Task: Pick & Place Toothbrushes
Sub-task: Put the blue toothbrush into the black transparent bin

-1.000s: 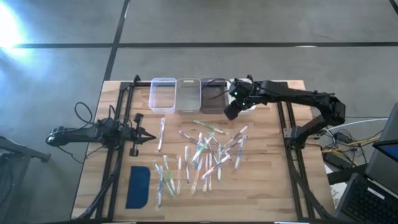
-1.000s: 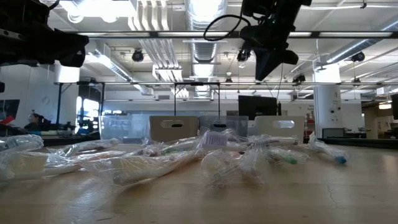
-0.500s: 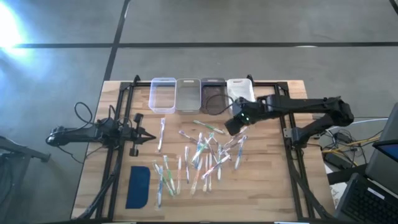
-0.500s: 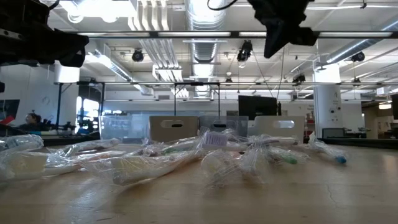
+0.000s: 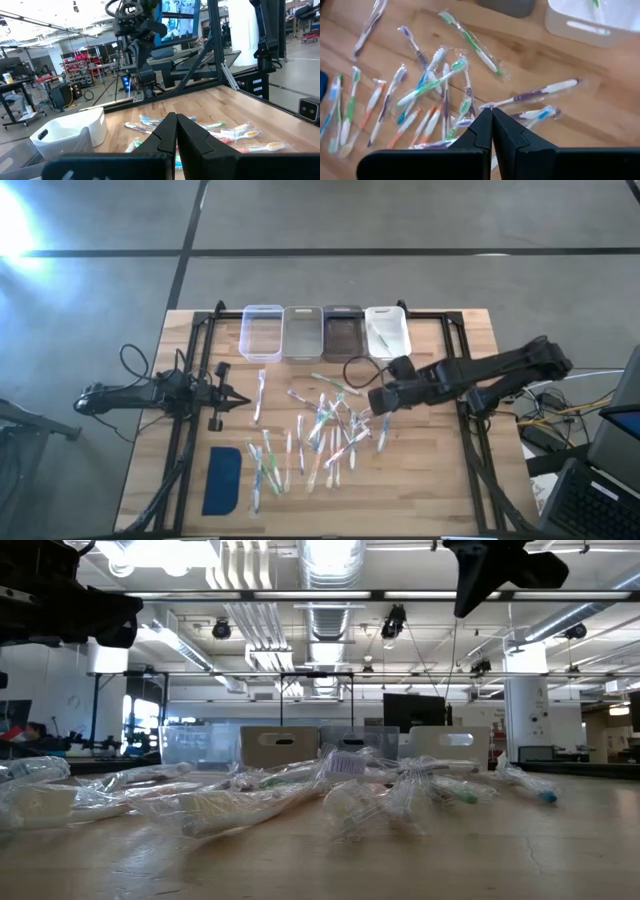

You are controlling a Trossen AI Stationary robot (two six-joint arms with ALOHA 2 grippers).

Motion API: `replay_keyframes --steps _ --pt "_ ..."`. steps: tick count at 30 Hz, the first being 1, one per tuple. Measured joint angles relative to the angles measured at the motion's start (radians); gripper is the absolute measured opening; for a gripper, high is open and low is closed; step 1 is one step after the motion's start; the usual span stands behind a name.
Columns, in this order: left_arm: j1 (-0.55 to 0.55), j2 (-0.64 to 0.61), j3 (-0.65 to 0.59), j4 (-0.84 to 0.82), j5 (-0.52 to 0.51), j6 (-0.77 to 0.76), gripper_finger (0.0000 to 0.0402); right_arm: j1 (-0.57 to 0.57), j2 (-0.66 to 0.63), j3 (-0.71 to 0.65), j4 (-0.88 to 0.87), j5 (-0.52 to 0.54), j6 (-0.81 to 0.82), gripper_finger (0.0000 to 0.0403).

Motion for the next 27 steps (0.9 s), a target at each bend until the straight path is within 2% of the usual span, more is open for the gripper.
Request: replay_keyframes --steps 3,11,16,21,27 --pt "0.0 0.0 0.0 0.0 0.0 0.0 0.0014 0.032 0.014 -0.001 -0.024 0.03 0.092 0.0009" --pt "0.0 0.0 0.0 0.001 0.0 0.0 0.0014 0.11 0.039 -0.007 -0.119 0.024 0.339 0.0014" --pt "0.0 0.0 0.0 0.001 0.0 0.0 0.0014 0.162 0.039 -0.041 -0.119 0.019 0.468 0.0037" --pt "0.001 0.0 0.0 0.0 0.0 0.0 0.0014 0.208 0.039 -0.103 -0.108 -0.055 0.609 0.0066" --pt "0.001 0.0 0.0 0.0 0.0 0.0 0.0014 0.218 0.039 -0.187 -0.005 -0.084 0.658 0.0102"
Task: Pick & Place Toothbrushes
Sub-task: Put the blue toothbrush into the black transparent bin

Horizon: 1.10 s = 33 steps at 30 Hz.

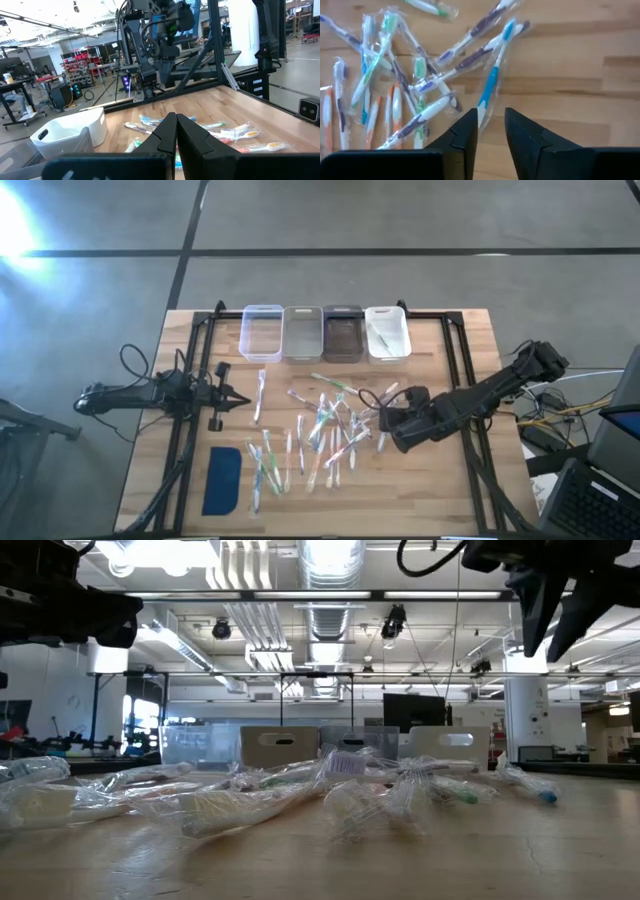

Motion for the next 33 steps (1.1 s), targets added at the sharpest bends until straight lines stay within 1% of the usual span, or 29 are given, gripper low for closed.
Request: replay_keyframes --steps 3,10,14,20,26,33 --pt "0.0 0.0 0.0 0.0 0.0 0.0 0.0014 -0.002 0.0 -0.056 0.1 -0.006 -0.006 0.0119" --pt "0.0 0.0 0.0 0.0 0.0 0.0 0.0014 -0.002 0.0 -0.173 0.242 -0.027 0.025 0.0152" --pt "0.0 0.0 0.0 0.0 0.0 0.0 0.0014 -0.002 0.0 -0.218 0.327 -0.029 0.022 0.0167" --pt "0.0 0.0 0.0 0.0 0.0 0.0 0.0014 -0.018 0.0 -0.269 0.408 -0.031 0.002 0.0184" --pt "0.0 0.0 0.0 0.0 0.0 0.0 0.0014 -0.06 0.0 -0.298 0.443 -0.031 -0.062 0.0189" --pt "-0.001 0.0 0.0 0.0 0.0 0.0 0.0014 -0.111 0.0 -0.314 0.452 -0.04 -0.158 0.0175"
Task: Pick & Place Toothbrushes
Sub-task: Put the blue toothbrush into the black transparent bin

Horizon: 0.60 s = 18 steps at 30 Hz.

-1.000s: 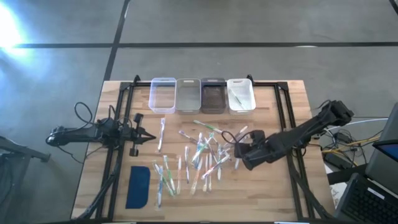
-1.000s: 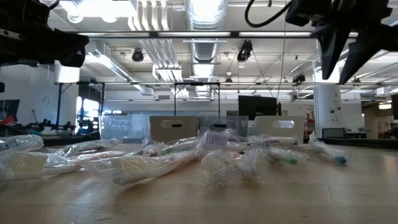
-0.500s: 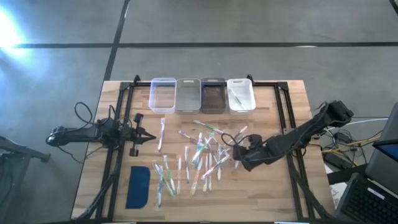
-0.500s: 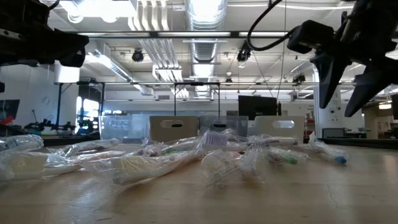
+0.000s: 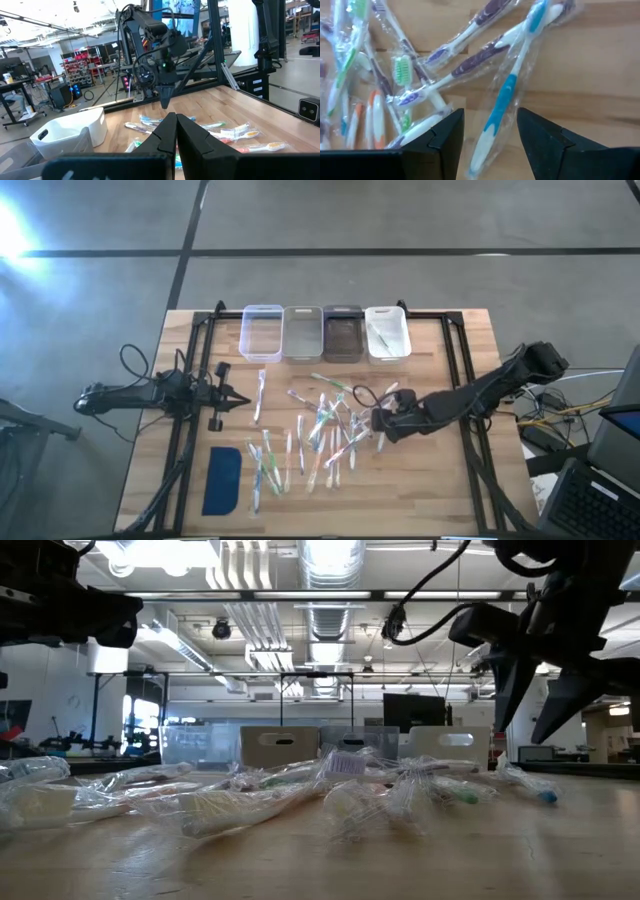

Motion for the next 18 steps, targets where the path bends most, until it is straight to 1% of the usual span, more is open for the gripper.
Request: replay_keyframes --steps 7,12,18 --pt "0.0 0.0 0.0 0.0 0.0 0.0 0.0014 -0.023 0.024 -0.01 0.039 -0.024 -0.039 0.0175" --pt "0.0 0.0 0.0 0.0 0.0 0.0 0.0014 -0.022 0.108 -0.01 0.097 -0.077 -0.061 0.0184" --pt "0.0 0.0 0.0 0.001 0.0 0.0 0.0014 -0.022 0.199 0.013 0.105 -0.093 -0.056 0.0186"
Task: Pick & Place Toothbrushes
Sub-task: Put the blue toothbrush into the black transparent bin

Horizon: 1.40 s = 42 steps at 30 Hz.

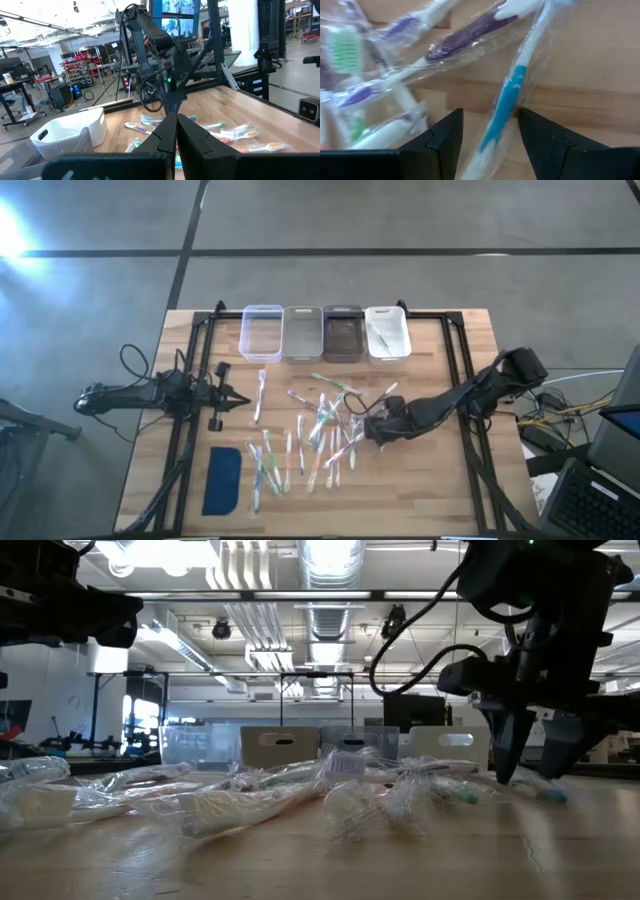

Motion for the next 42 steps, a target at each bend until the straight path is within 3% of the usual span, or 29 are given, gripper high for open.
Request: replay_keyframes --steps 10,28,42 --pt "0.001 0.004 0.0 0.0 0.0 0.0 0.0014 0.0 0.034 0.034 -0.054 -0.019 -0.026 0.0144" --pt "0.0 0.005 0.0 0.0 0.0 0.0 0.0014 0.003 0.005 0.031 -0.097 -0.053 -0.034 0.0021" --pt "0.0 0.005 0.0 0.0 0.0 0.0 0.0014 0.003 0.001 0.031 -0.1 -0.078 -0.019 0.0016"
